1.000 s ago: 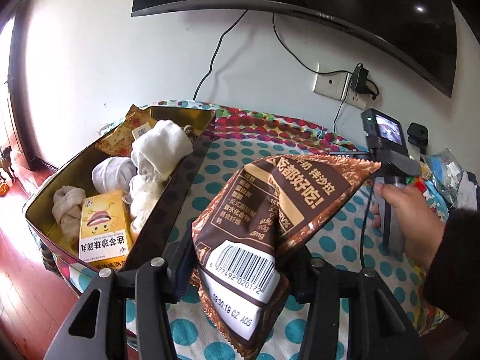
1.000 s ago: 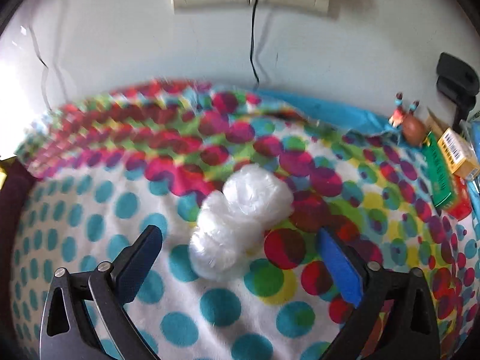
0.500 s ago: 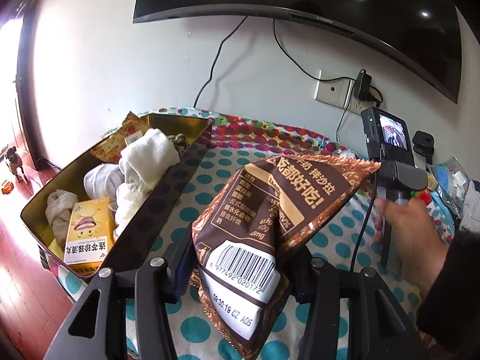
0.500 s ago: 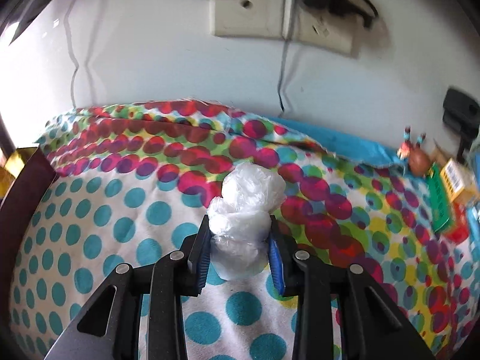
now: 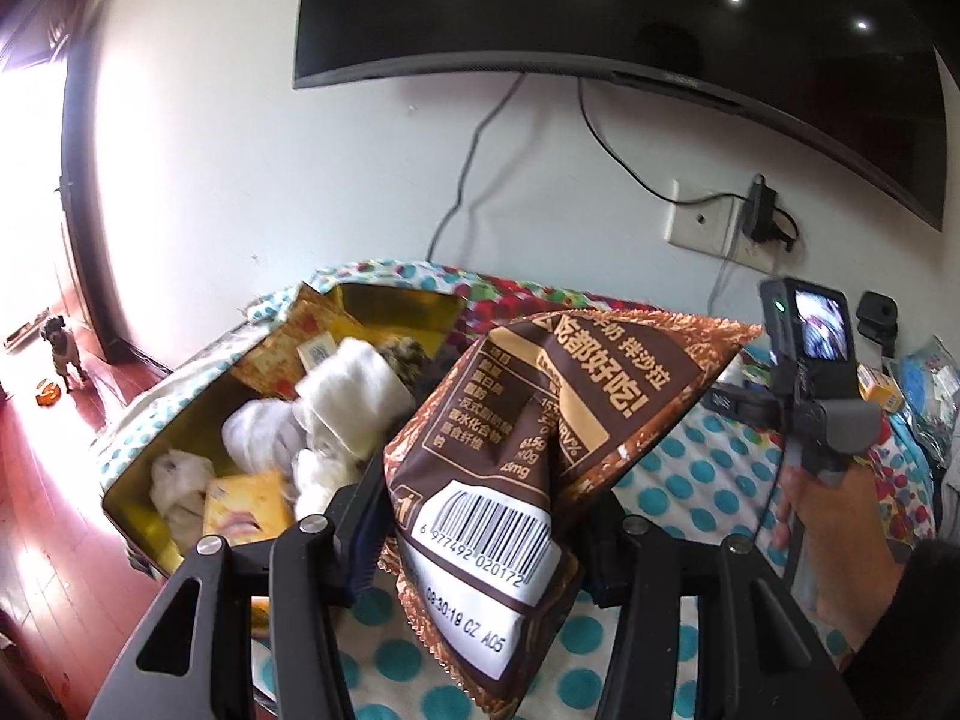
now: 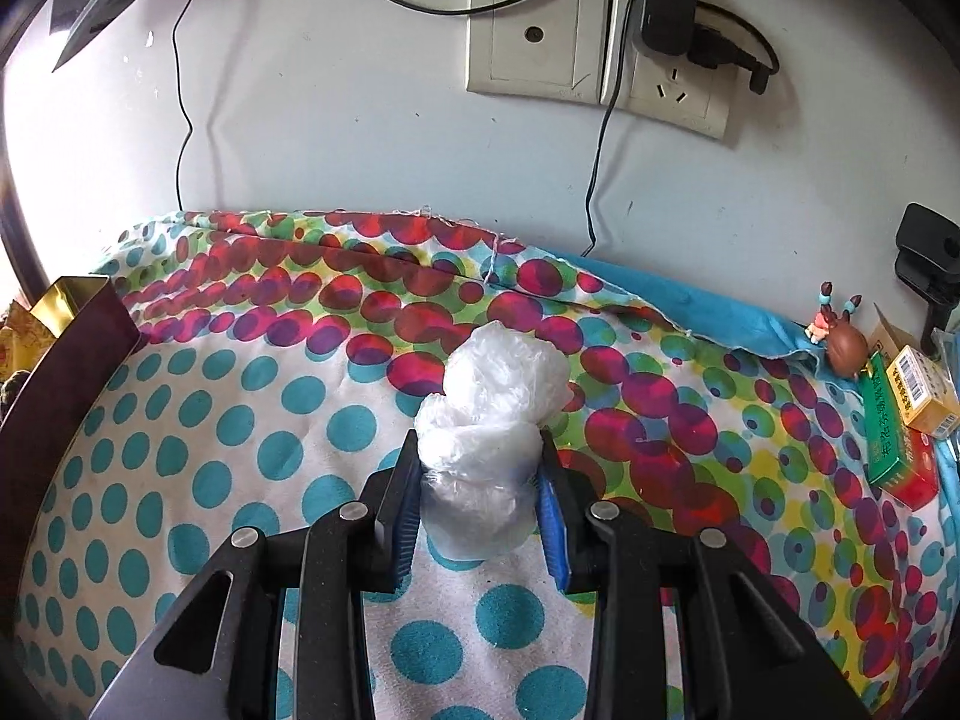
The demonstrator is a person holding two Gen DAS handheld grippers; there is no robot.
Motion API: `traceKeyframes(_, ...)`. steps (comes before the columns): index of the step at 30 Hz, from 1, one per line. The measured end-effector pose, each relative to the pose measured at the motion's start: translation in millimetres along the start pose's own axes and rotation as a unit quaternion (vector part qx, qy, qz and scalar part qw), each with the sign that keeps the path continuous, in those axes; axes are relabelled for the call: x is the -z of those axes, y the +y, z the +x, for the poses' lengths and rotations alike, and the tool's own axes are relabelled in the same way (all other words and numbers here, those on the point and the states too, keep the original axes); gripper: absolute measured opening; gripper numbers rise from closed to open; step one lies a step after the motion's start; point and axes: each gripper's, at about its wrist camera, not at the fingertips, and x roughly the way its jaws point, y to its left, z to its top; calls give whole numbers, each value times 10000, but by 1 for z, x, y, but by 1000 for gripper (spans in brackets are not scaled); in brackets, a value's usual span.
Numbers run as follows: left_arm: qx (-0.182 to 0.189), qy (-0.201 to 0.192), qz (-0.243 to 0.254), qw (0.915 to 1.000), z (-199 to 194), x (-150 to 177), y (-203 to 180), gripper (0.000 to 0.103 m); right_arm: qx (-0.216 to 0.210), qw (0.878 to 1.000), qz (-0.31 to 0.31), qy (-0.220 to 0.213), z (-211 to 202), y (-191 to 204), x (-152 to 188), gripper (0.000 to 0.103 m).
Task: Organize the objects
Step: 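Grasp the clear plastic bag with the right gripper, then lower the brown snack bag into the tin and open the left gripper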
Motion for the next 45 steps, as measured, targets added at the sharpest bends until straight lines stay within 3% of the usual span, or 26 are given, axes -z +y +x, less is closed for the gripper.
traceKeyframes(9,-642,-104,-254,9976,0,-26,66,52,-154,9999,-12,-39,-2,1,-1,32)
traceKeyframes(14,-1057,176,-312,9938,8,-23,106,52,-187,9998,-24,-9,0,2,0,32)
traceKeyframes(27,-1130,813,-467,9892,53,6,114,52,-215,9998,-12,4,-1,3,0,33)
traceKeyframes(32,-1152,975,-332,9880,76,-4,107,52,-213,9998,-19,28,0,3,0,34)
traceKeyframes(38,-1201,1274,-159,9844,102,-13,102,60,-220,9997,-78,-7,-1,6,-1,35)
traceKeyframes(39,-1156,1238,-159,9854,98,-12,103,66,-219,9997,-77,-28,-2,6,-1,35)
traceKeyframes(40,-1049,1135,-172,9878,90,-10,104,86,-192,9998,-80,-36,-3,7,0,35)
traceKeyframes(42,-1025,874,-115,9908,73,-4,103,103,-165,9998,-103,-15,-2,8,-1,35)
traceKeyframes(45,-1051,481,-83,9933,46,0,100,103,-146,9998,-151,-13,-2,11,-1,35)
